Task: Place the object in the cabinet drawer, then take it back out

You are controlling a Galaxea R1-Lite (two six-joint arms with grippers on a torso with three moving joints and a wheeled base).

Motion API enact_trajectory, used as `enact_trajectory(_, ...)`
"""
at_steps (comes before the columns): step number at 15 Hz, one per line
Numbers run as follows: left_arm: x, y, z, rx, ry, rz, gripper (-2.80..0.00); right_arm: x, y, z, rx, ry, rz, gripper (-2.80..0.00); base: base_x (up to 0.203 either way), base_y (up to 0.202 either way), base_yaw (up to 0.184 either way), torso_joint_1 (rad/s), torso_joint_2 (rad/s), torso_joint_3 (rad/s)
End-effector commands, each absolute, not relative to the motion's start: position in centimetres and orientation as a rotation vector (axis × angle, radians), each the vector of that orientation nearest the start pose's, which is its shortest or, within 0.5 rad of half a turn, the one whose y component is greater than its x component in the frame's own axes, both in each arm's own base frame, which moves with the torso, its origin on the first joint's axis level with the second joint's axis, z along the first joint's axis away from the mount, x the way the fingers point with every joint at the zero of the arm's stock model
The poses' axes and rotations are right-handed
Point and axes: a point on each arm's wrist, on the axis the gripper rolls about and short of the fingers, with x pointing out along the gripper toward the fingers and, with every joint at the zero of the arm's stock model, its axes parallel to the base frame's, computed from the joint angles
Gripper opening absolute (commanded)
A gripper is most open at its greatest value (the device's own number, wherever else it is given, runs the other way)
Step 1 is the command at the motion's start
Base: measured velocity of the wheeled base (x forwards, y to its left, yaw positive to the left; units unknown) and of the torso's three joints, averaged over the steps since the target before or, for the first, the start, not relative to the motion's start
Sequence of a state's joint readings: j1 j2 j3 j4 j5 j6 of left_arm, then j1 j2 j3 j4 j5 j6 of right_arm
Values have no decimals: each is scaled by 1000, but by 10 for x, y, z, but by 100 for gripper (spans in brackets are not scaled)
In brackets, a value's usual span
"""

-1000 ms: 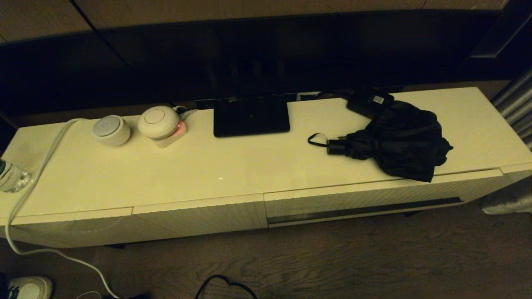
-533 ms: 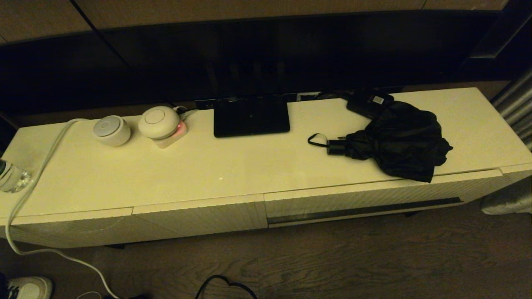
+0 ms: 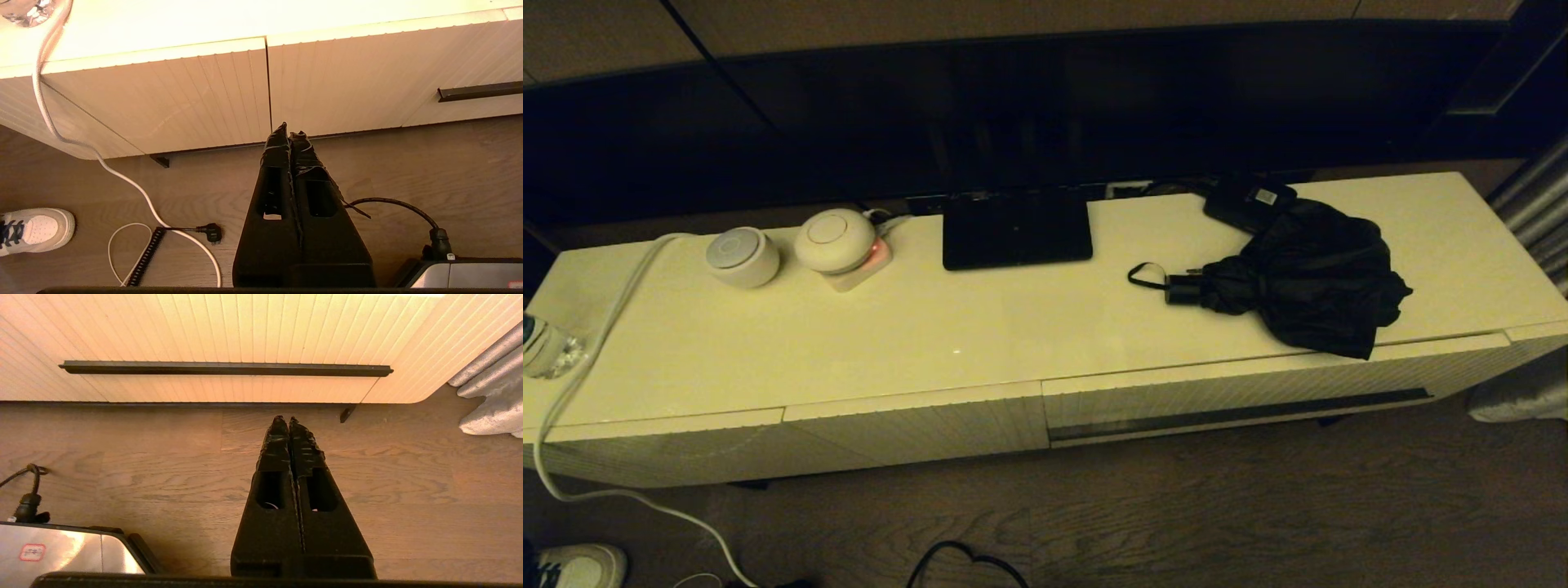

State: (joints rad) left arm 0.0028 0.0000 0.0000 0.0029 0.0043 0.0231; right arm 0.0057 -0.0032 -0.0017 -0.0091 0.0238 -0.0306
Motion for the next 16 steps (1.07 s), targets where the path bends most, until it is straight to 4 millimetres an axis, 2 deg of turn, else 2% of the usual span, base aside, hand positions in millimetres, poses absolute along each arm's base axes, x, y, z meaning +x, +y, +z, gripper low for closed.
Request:
enact_trajectory(1,-23,0,74,23,6,8,-280,-23,0,76,-29,-10,31,-280,0,0,0,0,0,0)
enact_trajectory(16,-23,0,74,23,6,8,-280,-23,0,76,-63,-4,34,-280,0,0,0,0,0,0)
